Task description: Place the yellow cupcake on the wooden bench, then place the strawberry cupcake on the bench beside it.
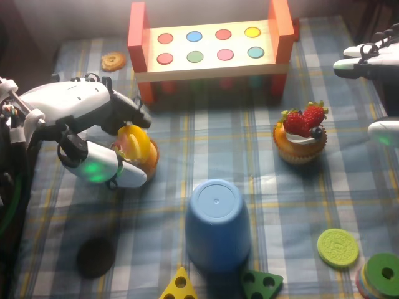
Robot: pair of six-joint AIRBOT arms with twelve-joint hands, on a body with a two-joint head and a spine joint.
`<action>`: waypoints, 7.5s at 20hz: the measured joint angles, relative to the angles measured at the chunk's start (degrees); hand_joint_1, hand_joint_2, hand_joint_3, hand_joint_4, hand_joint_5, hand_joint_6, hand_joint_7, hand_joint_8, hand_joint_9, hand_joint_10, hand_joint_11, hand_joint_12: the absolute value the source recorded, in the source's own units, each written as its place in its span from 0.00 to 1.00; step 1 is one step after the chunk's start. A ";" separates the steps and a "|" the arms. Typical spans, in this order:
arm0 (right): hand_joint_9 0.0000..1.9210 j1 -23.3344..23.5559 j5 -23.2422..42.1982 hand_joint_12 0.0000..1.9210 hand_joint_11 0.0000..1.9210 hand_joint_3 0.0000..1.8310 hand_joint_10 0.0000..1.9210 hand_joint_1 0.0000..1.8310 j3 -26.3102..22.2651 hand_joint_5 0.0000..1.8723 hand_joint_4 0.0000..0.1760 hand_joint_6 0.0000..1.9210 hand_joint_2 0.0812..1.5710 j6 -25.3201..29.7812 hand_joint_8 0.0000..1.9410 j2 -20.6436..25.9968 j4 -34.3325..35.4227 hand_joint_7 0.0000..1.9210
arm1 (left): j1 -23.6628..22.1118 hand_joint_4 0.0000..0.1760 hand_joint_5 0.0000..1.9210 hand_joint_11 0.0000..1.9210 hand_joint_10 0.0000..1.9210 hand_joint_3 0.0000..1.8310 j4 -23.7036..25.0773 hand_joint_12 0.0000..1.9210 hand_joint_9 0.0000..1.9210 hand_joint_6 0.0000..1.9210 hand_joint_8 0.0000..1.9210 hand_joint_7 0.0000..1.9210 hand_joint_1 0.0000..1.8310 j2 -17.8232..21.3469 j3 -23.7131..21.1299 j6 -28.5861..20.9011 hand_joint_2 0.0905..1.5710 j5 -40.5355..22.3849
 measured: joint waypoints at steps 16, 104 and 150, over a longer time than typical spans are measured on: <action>0.21 0.00 0.02 0.29 0.11 0.00 0.00 0.22 0.02 0.21 0.00 0.00 0.82 0.00 0.00 -0.02 0.00 0.21 | -12.15 0.00 0.59 0.04 0.04 0.00 12.83 0.49 0.62 0.29 0.43 0.62 0.70 3.26 -0.90 -11.17 0.64 -5.46; 0.37 17.79 -11.02 0.86 0.25 0.00 0.67 0.64 9.92 0.50 0.00 0.47 0.72 8.39 0.68 -10.10 -15.39 0.46 | -0.02 1.00 0.00 0.00 0.00 0.00 17.09 0.00 0.00 0.00 0.00 0.00 0.44 3.41 -3.02 -36.04 0.47 -27.78; 0.00 36.68 -19.93 0.00 0.00 0.00 0.00 0.36 20.20 0.01 0.68 0.00 0.60 9.49 0.00 -18.23 -15.52 0.00 | 3.30 1.00 0.00 0.00 0.00 0.00 22.08 0.00 0.00 0.00 0.00 0.00 0.45 6.16 -3.67 -49.79 0.46 -30.80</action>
